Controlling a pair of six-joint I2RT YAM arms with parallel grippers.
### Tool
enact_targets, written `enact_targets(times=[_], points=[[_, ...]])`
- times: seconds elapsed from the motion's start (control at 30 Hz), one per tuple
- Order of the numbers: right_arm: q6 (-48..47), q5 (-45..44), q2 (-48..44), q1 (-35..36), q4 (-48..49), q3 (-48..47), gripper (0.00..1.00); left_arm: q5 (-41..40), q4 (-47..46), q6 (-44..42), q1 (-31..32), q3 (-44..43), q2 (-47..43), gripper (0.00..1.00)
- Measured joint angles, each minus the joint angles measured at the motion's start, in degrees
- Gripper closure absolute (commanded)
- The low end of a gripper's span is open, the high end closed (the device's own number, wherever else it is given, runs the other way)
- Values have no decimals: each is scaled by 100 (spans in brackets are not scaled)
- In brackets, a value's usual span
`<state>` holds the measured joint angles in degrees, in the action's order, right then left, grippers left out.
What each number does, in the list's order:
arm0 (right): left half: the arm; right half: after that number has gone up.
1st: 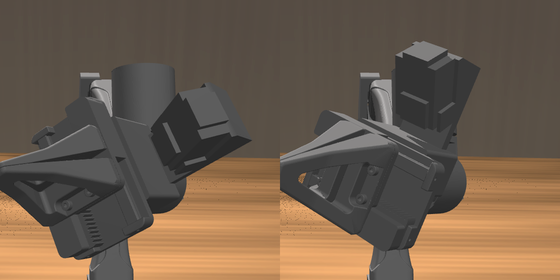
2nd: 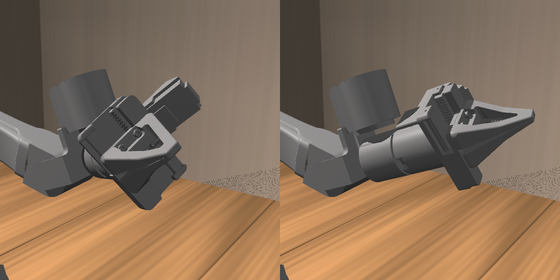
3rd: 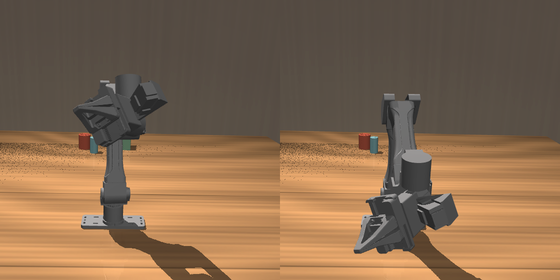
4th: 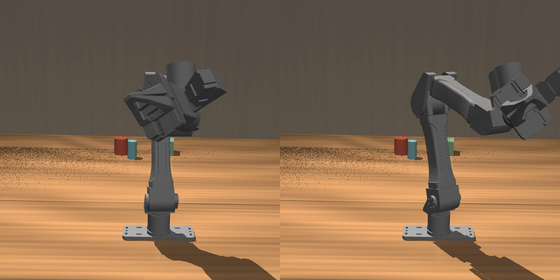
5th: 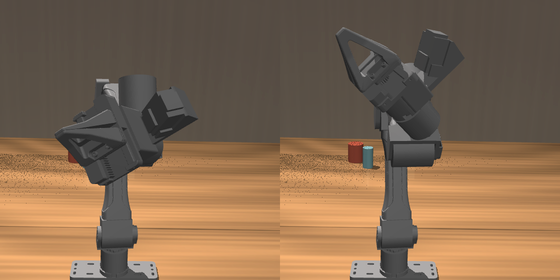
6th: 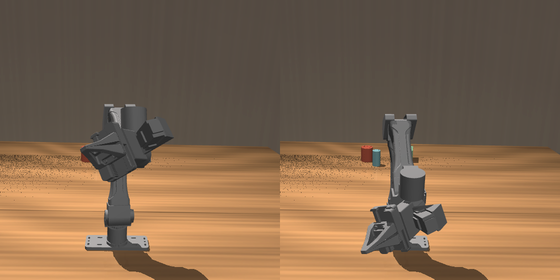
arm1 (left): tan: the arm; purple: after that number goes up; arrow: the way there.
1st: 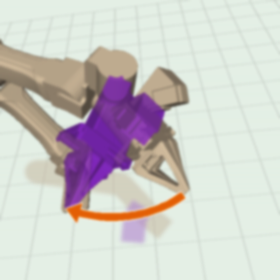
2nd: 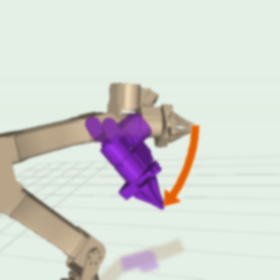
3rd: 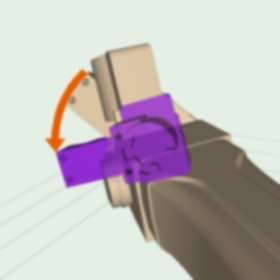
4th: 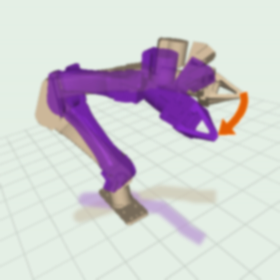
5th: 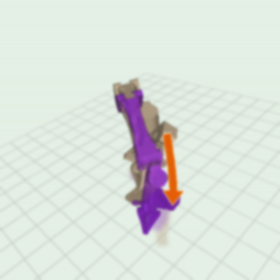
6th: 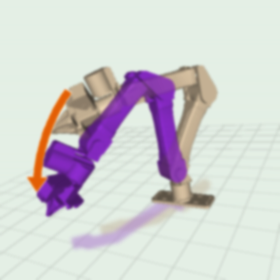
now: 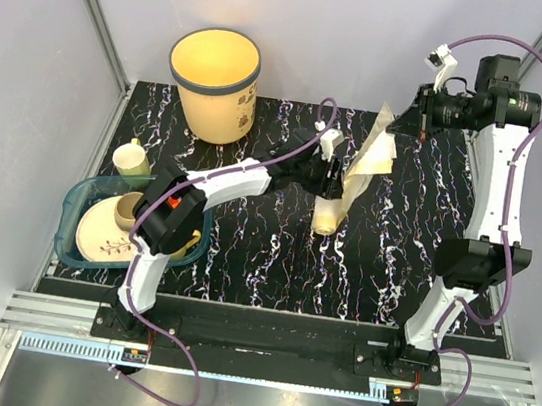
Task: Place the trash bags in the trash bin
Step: Unfold the trash bag at the center of the board.
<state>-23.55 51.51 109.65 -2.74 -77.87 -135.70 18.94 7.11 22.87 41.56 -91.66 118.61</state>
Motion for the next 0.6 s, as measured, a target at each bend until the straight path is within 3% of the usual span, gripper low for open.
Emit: enact_targets(times=[0.23, 0.4, 0.6], points=[[-9, 466, -118, 0, 2, -164, 100, 76, -431, 284, -94, 586, -229, 44], [-26, 518, -181, 0, 2, -199, 100, 452, -437, 393, -319, 909, -468, 52], [-20, 334, -188, -42, 4, -116, 100, 667, -514, 466, -341, 807, -459, 55]])
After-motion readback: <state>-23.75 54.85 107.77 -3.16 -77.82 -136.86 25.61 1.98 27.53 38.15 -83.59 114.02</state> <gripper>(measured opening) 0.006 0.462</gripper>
